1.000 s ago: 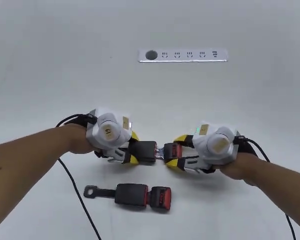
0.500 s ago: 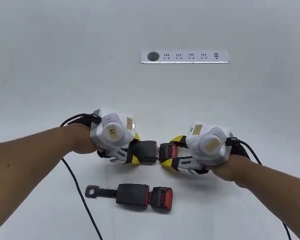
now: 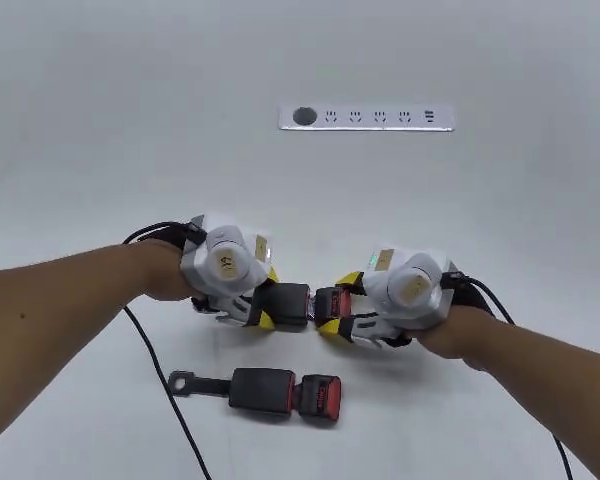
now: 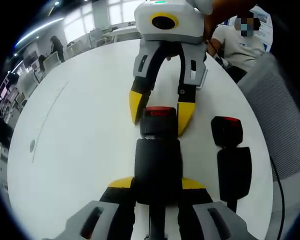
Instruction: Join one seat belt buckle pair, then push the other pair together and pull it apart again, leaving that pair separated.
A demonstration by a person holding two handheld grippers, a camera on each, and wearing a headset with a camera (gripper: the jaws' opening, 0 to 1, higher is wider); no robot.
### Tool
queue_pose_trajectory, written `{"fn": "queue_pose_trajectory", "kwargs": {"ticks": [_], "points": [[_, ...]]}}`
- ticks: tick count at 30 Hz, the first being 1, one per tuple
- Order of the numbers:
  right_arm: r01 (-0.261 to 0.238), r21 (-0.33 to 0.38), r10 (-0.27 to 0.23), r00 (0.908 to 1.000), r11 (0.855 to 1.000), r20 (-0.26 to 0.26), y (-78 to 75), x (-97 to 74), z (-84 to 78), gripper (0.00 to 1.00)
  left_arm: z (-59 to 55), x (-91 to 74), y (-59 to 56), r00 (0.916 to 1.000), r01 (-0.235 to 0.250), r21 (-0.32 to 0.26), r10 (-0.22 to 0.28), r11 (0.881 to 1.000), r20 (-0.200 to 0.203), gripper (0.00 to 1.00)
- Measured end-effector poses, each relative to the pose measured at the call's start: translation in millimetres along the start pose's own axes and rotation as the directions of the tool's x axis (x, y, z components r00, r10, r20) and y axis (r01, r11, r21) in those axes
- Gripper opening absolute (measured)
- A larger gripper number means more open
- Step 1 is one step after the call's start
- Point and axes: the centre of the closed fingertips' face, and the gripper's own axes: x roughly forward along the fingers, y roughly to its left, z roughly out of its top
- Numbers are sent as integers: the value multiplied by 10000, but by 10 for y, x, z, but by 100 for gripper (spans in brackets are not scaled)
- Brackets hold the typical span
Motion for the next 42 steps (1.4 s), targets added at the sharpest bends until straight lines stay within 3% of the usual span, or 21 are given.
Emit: {"fn": "queue_pose_trajectory", "kwargs": {"ticks": [15, 35, 42], "points": [[-30, -254, 29, 10000, 9997, -29, 4, -5, -10, 35, -26, 16, 2, 9998, 113, 193, -111, 9997, -137, 33], [-73, -656, 68, 9999, 9978, -79, -42, -120, -115, 35, 3, -7, -14, 9999, 74, 76, -75, 9999, 113, 33], [-26, -655, 20, 9999, 9978, -104, -98, -329, -281, 36, 11, -11, -19, 9998, 76, 36, -76, 10000, 194, 33]]}}
